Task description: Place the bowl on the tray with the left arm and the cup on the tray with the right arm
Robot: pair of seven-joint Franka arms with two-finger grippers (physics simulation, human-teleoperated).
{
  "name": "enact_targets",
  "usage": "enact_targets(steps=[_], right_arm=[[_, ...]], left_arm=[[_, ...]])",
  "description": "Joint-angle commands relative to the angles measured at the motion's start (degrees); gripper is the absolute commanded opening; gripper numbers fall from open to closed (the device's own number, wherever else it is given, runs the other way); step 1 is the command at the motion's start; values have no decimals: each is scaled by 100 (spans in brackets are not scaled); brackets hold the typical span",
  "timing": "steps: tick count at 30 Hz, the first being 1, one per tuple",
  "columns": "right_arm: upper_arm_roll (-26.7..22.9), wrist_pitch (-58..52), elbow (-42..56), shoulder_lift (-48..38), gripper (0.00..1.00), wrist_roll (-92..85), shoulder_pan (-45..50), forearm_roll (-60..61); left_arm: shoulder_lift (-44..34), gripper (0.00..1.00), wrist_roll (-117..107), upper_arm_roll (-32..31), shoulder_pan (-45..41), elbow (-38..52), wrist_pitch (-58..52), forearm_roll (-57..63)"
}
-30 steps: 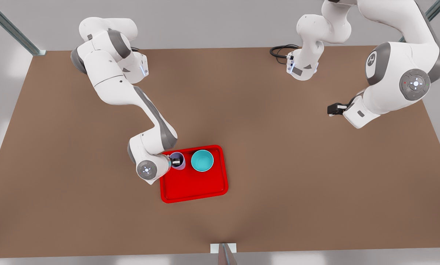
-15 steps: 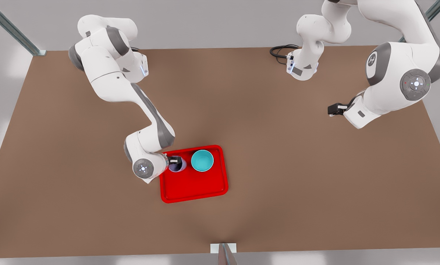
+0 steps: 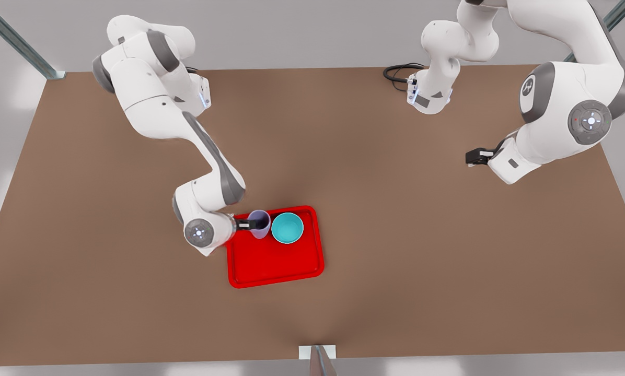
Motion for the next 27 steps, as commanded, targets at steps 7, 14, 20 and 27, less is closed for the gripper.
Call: enact_targets(steps=[7,14,20,27], right_arm=[[-26,-352,492,-1715,100,-368,-1467,-61],[-808,-1292,-281,-3245,100,-1231,-1380,-9],[-782,-1064,-184,-3263,100,-1503,-1415,53],[-773,-888,-316,-3219,100,-1406,-1389,44]], left_arm=[[0,100,0,1,10,0,0,9],[228,100,-105,-70,-43,325,-123,-26],[228,100,-97,-70,-43,325,-123,-26],[281,100,-97,-70,-43,325,-123,-17]])
